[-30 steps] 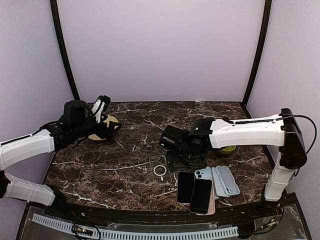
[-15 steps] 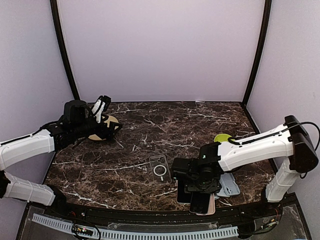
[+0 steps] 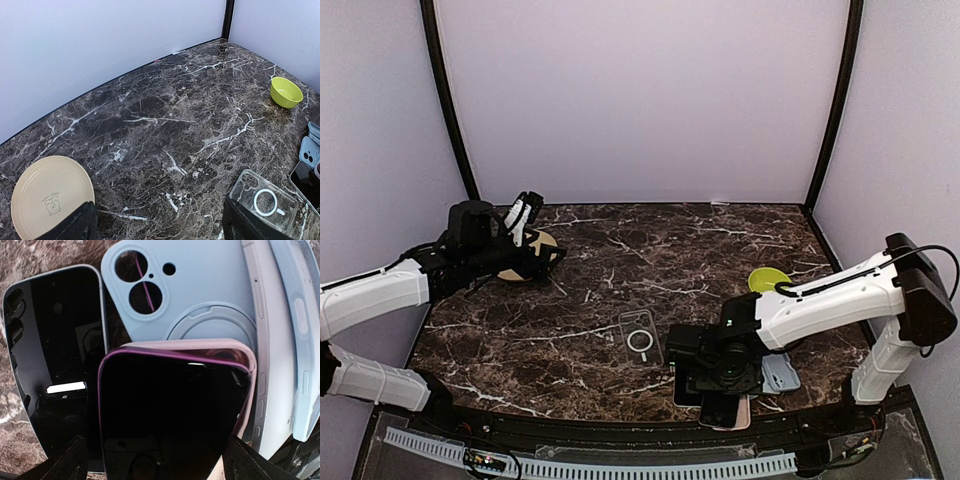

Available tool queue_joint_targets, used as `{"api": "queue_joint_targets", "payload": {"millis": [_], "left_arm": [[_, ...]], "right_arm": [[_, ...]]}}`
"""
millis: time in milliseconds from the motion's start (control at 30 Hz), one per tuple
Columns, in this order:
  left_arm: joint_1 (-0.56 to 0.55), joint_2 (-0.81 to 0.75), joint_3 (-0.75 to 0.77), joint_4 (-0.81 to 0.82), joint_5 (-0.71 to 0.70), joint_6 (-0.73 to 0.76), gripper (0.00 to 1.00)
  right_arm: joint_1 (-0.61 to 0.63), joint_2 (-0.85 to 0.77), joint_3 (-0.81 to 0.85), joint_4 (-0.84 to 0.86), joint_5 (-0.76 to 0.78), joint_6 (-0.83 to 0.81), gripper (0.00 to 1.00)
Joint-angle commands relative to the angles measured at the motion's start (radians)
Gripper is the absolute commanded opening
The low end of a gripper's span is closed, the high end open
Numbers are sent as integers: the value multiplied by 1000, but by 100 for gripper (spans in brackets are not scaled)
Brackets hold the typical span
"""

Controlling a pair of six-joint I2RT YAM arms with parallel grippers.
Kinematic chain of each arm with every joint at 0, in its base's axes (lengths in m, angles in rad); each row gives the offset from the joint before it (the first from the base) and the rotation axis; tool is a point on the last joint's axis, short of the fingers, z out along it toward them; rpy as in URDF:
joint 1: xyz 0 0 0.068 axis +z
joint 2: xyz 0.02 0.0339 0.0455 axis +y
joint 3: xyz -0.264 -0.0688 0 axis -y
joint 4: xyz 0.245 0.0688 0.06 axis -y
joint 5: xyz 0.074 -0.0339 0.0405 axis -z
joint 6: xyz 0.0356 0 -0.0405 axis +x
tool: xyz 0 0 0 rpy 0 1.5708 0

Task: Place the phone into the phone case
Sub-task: Pick up the phone from the phone case.

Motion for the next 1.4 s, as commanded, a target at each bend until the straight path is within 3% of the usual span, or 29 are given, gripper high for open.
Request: {"api": "queue_joint_targets", "payload": {"millis": [0,233,567,933,1367], "left_arm": [[-8,-4,-17,21,17,-5,89],[-8,-1,-18,21,17,-3,89],[-8,4,-20,23,18,-2,89],[-9,7,-20,23,17,0,89],[-10,17,-21,23,21,2,89]], "right_arm": [[15,16,-15,-8,-3,-2,92],[-4,71,-28,-9,52,-25,85],[-7,50,82,-79,178,-129,58],[-3,-59,116,-38,326,-325,50],[1,-76,213,262,417,-709,50]]}}
